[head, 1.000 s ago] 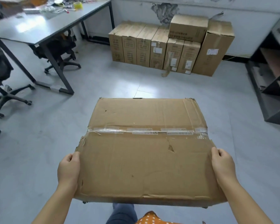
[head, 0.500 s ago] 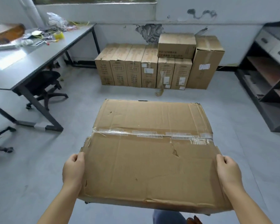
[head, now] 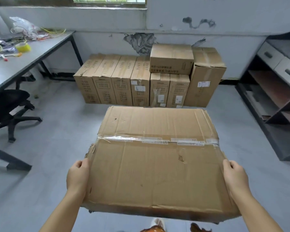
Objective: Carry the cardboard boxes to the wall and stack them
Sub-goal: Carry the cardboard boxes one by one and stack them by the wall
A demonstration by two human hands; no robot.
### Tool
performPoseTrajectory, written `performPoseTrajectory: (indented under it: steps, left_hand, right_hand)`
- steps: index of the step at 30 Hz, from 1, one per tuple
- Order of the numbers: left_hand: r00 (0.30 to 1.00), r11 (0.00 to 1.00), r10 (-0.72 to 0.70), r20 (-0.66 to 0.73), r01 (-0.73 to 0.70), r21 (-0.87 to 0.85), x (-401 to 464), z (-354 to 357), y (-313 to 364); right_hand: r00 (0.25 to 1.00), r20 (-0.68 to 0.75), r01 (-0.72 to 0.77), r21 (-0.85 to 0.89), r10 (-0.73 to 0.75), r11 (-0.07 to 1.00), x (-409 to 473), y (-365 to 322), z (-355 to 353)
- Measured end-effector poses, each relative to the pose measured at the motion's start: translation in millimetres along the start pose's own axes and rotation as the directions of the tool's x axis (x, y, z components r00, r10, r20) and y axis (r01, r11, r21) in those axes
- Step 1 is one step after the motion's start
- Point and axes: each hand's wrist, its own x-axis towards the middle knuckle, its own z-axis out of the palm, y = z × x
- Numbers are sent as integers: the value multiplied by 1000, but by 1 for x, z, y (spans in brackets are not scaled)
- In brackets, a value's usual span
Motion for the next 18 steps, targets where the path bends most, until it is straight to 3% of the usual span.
performPoseTrajectory:
  steps: [9,18]
  left_hand:
    - [998,999,41,56,-41,-10,133,111,107]
    - [973,985,166,160,-172,21,299,212,244]
  right_hand:
    - [998,-58,-28,43,30,999,141,-91,51]
    - [986,-140,-79,124,96,989,271,-194,113]
